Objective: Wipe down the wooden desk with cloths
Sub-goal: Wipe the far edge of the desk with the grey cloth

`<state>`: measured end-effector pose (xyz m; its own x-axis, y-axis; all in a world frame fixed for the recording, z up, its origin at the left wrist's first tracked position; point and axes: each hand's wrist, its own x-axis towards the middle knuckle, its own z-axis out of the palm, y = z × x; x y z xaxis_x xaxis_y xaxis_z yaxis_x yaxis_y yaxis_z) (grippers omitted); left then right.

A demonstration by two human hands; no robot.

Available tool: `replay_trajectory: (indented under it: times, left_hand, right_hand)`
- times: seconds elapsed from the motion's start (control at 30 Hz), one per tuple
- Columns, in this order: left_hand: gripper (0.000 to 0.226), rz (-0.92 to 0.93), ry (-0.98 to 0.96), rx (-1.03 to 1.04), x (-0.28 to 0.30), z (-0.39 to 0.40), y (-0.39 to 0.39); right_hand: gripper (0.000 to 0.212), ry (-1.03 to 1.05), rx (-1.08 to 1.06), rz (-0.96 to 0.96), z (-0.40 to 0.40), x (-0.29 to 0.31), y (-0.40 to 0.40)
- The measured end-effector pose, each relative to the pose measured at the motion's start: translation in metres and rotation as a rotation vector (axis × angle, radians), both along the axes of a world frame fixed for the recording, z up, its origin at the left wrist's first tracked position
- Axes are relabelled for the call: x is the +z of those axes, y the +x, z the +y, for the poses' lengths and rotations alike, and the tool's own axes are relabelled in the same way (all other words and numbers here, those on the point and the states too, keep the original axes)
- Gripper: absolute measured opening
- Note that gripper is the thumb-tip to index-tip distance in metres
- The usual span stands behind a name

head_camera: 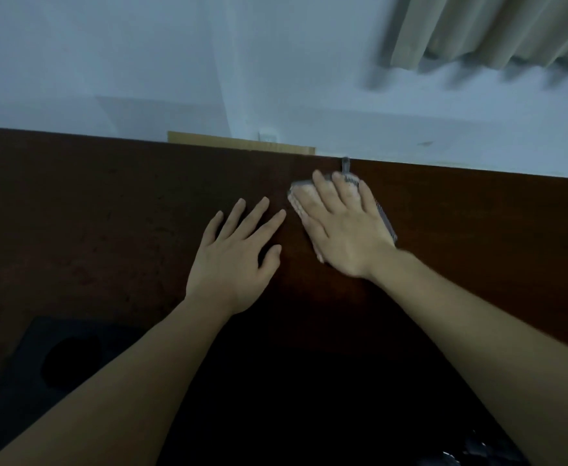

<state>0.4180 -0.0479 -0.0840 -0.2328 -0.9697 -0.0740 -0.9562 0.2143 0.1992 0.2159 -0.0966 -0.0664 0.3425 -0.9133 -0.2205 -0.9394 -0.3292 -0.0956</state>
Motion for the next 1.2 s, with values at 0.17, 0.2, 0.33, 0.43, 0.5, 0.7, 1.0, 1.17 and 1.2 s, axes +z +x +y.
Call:
replay_trajectory:
  times: [0.17,0.2,0.33,0.43,0.5,0.7,1.0,1.17,1.2]
  left_hand:
    - [0.063,0.022,-0.007,0.006,0.002,0.001,0.001]
    - [0.063,0.015,-0.002,0.006,0.002,0.000,0.000]
    - [0.063,-0.006,-0.001,0.007,0.001,0.000,-0.001]
    - [0.063,0.009,-0.005,0.006,0.002,0.001,-0.001]
    - [0.064,0.017,-0.002,0.005,0.003,0.002,-0.002]
    - [0.058,-0.004,-0.002,0.006,0.003,0.002,-0.001]
    - [0.057,0.000,0.028,0.006,0.007,0.002,0.000]
    - [0.052,0.085,0.116,0.087,0.021,-0.004,-0.012]
    - [0.052,0.084,0.116,0.098,0.026,-0.002,-0.020]
  right_hand:
    - [0.060,0.053,0.077,0.014,0.071,0.004,-0.008]
    - [0.058,0.046,0.065,0.025,0.070,0.003,-0.008]
    - [0.053,-0.004,-0.039,-0.003,0.024,-0.003,-0.002]
    - [0.055,0.025,-0.076,-0.005,-0.010,-0.005,0.006]
    - [0.056,0.036,-0.075,-0.007,-0.008,-0.003,0.008]
    - [0.057,0.062,0.051,-0.013,0.080,0.005,0.003]
    - [0.056,0.110,0.085,-0.134,0.090,0.010,-0.011]
    - [0.057,0.044,-0.109,-0.220,0.091,0.014,-0.056]
    - [0.058,0.052,-0.144,-0.222,0.090,0.013,-0.065]
